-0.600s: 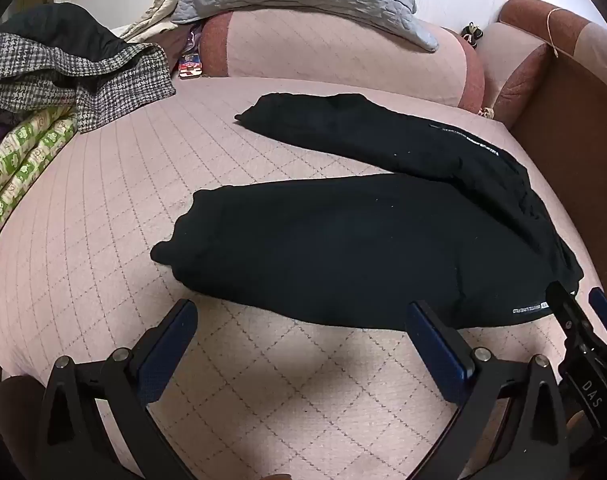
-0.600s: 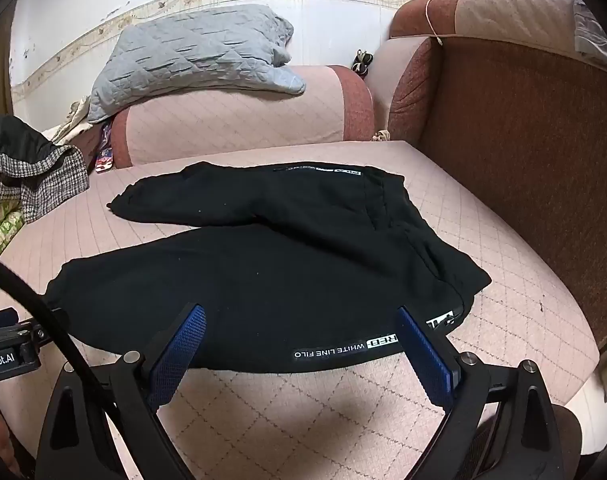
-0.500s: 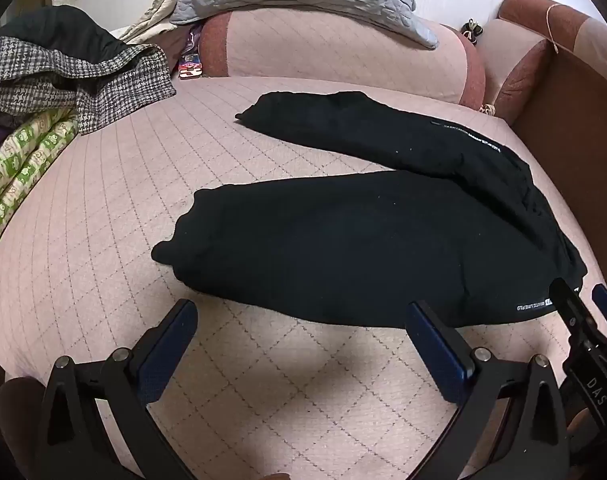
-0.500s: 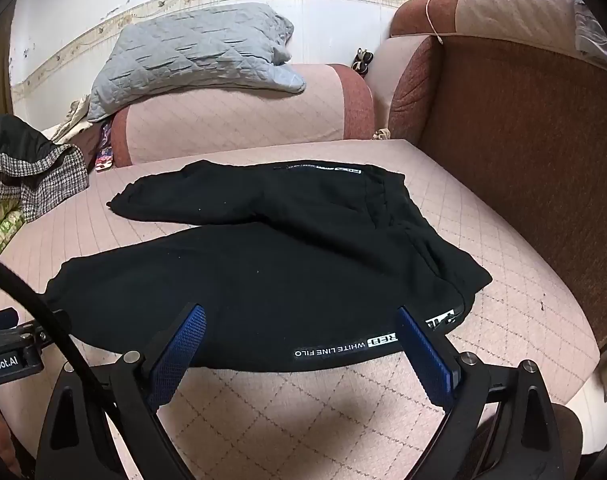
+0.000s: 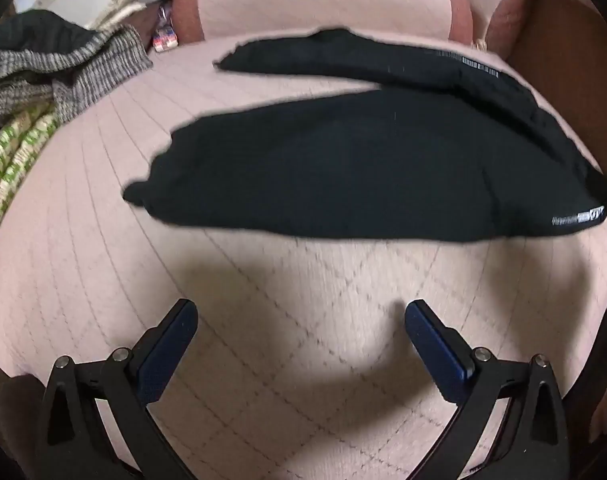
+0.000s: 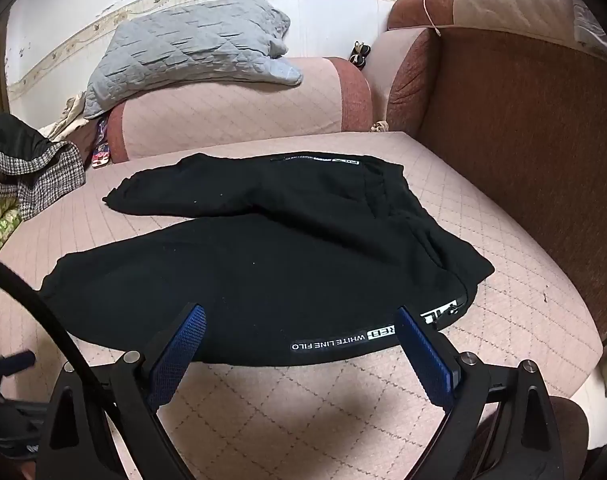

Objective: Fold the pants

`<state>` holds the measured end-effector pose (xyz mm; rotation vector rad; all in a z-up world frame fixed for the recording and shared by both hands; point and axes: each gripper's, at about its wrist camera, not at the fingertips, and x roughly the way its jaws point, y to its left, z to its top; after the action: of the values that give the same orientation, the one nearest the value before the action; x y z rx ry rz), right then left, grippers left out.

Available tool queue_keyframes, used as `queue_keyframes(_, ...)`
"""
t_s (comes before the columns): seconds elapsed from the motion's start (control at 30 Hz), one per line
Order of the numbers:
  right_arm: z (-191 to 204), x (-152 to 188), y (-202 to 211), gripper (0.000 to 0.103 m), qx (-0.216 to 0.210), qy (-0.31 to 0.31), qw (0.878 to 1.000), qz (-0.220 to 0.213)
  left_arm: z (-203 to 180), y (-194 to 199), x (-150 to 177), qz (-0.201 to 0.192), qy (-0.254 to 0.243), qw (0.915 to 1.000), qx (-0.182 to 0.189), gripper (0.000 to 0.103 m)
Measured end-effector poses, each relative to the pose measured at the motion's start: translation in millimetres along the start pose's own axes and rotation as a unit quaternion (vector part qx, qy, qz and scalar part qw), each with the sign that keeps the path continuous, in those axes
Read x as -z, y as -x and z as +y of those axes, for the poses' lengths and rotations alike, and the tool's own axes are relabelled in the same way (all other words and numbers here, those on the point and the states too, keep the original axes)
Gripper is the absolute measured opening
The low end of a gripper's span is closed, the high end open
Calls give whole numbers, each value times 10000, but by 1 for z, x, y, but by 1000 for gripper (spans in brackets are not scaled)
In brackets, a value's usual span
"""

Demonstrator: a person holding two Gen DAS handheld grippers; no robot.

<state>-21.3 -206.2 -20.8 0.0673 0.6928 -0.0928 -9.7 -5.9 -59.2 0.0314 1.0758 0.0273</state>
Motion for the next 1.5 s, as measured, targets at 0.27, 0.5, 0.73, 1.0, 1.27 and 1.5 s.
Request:
queue_keyframes(0.27,-9,2,0,98,-10,-169,9999,23,-1,4,14,-73,-35,9999,76,103)
queue_keyframes(0.5,-10,2,4,98,-57,-205,9998,4,-4,9,8,123,-204,9996,141,103)
queue_keyframes(0.73,-16,-4,14,98,16,-229,9997,-111,41,53,-18,-700,386,9964,281,83)
queue_keyframes(1.0,-11,-11,14,98,20,-81,9999,-127,78,63,-36,-1005,413,9916,-698,83)
queue_keyframes(1.27,-10,-39,33,98,137,-38,9972,-731,69,66,-44,-1124,317,9915,-573,89)
queue_keyframes(1.5,-12,-77,62,98,-338,-416,9891,-1370,46,57,-63,-1067,147,9934,-398,89)
